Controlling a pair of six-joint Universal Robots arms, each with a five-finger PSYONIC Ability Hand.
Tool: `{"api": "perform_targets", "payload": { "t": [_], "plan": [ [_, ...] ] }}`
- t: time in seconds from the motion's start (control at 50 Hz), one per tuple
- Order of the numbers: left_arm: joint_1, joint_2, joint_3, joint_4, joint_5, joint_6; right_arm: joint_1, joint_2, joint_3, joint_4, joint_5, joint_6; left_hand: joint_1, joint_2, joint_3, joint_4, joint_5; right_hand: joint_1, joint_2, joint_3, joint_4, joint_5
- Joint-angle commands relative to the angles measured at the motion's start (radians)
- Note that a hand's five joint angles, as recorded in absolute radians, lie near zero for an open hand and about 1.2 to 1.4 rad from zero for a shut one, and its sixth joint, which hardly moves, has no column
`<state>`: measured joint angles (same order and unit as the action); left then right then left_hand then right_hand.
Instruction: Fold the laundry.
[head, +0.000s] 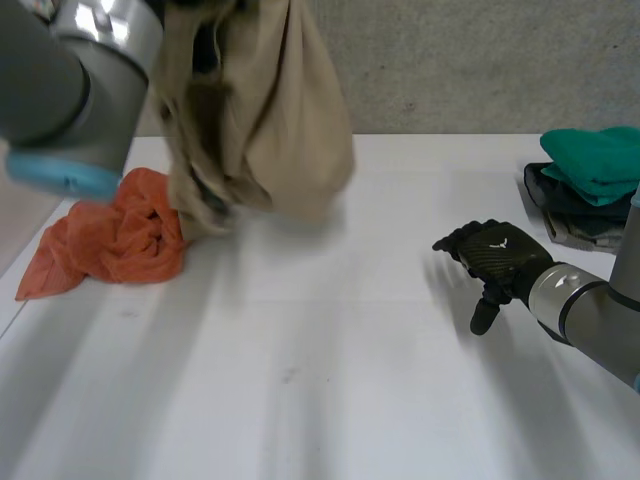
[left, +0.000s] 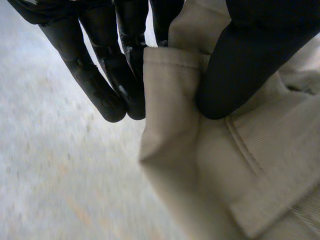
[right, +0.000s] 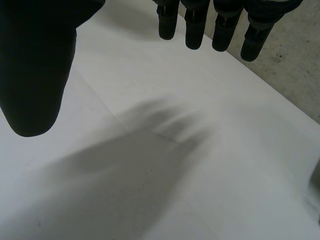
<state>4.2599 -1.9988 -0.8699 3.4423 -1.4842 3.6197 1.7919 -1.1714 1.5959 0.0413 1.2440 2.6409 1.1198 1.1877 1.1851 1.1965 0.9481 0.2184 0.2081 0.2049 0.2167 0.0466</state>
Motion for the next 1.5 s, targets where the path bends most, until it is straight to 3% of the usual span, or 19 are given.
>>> {"api": "perform_targets", "payload": {
  "t": [0.02,0.1,0.22,0.24,0.26,0.28,0.34,0.38,0.54,0.64,0.72,0.94,1.14,1.2,1.24,1.26,1.34,1.44,1.5],
  "plan": [
    [-0.049,-0.184,0.282,-0.109,0.200,-0.117,-0.017,0.001,-0.002,-0.001,0.000,0.002,0.277,0.209,0.211,0.200,0.274,-0.044,-0.034,-0.030,-0.042,-0.047],
    [-0.092,-0.271,0.318,-0.153,0.313,-0.170,-0.039,0.007,-0.010,-0.006,0.000,0.013,0.277,0.209,0.211,0.200,0.274,-0.044,-0.034,-0.030,-0.042,-0.047],
    [-0.181,-0.409,0.338,-0.222,0.390,-0.249,-0.068,0.022,-0.033,-0.008,0.008,0.031,0.271,0.203,0.206,0.194,0.268,-0.044,-0.034,-0.030,-0.042,-0.047],
    [-0.193,-0.428,0.341,-0.235,0.393,-0.254,-0.071,0.024,-0.036,-0.008,0.012,0.033,0.126,0.058,0.060,0.049,0.123,-0.044,-0.034,-0.030,-0.042,-0.047],
    [-0.218,-0.466,0.348,-0.258,0.392,-0.251,-0.077,0.028,-0.045,-0.008,0.023,0.039,-0.289,-0.356,-0.354,-0.365,-0.291,-0.044,-0.034,-0.030,-0.042,-0.047],
    [-0.230,-0.483,0.353,-0.270,0.390,-0.250,-0.081,0.030,-0.048,-0.008,0.029,0.042,-0.487,-0.555,-0.553,-0.564,-0.490,-0.044,-0.034,-0.030,-0.042,-0.047],
    [-0.267,-0.520,0.367,-0.330,0.375,-0.230,-0.094,0.035,-0.062,-0.006,0.058,0.056,-0.852,-0.920,-0.918,-0.929,-0.855,-0.044,-0.034,-0.030,-0.042,-0.047],
    [-0.275,-0.512,0.362,-0.362,0.366,-0.214,-0.097,0.033,-0.067,-0.006,0.074,0.065,-0.945,-1.013,-1.011,-1.022,-0.948,-0.044,-0.034,-0.030,-0.042,-0.047],
    [-0.230,-0.342,0.258,-0.434,0.283,-0.133,-0.101,-0.004,-0.074,0.003,0.114,0.123,-0.945,-1.013,-1.011,-1.022,-0.948,-0.044,-0.034,-0.030,-0.042,-0.047],
    [-0.140,-0.223,0.154,-0.428,0.185,-0.105,-0.077,-0.071,-0.070,0.044,0.113,0.142,-0.945,-1.013,-1.011,-1.022,-0.948,-0.044,-0.034,-0.030,-0.042,-0.047],
    [-0.055,-0.221,0.123,-0.434,0.200,-0.064,-0.048,-0.114,-0.051,0.107,0.132,0.120,-0.945,-1.013,-1.011,-1.022,-0.948,-0.044,-0.034,-0.030,-0.042,-0.047],
    [0.093,-0.496,0.290,-0.572,0.269,0.186,0.087,-0.159,0.102,0.050,0.232,0.172,-0.945,-1.013,-1.011,-1.022,-0.948,-0.044,-0.034,-0.030,-0.042,-0.047],
    [0.069,-0.744,0.523,-0.621,0.255,0.324,0.213,-0.028,0.157,-0.231,0.359,0.228,-0.945,-1.013,-1.011,-1.022,-0.948,-0.021,-0.010,-0.007,-0.019,-0.023],
    [0.052,-0.785,0.563,-0.623,0.252,0.369,0.225,0.004,0.153,-0.290,0.408,0.208,-0.945,-1.013,-1.011,-1.022,-0.948,0.293,0.303,0.306,0.294,0.290],
    [0.046,-0.796,0.572,-0.621,0.248,0.387,0.225,0.018,0.150,-0.310,0.416,0.194,-0.796,-0.864,-0.861,-0.873,-0.799,0.527,0.538,0.541,0.529,0.525],
    [0.038,-0.807,0.580,-0.618,0.239,0.407,0.224,0.030,0.142,-0.320,0.413,0.182,-0.516,-0.584,-0.581,-0.593,-0.519,0.790,0.801,0.804,0.792,0.788],
    [0.029,-0.810,0.577,-0.583,0.185,0.450,0.212,0.067,0.115,-0.325,0.385,0.169,0.274,0.206,0.208,0.197,0.271,1.177,1.187,1.190,1.179,1.174],
    [0.018,-0.733,0.539,-0.561,0.082,0.448,0.190,0.078,0.049,-0.308,0.351,0.159,0.277,0.209,0.211,0.200,0.274,1.178,1.188,1.191,1.180,1.175],
    [-0.001,-0.619,0.456,-0.580,0.038,0.372,0.164,0.082,-0.061,-0.326,0.339,0.125,0.277,0.209,0.211,0.200,0.274,1.178,1.188,1.191,1.180,1.175]
  ]
}}
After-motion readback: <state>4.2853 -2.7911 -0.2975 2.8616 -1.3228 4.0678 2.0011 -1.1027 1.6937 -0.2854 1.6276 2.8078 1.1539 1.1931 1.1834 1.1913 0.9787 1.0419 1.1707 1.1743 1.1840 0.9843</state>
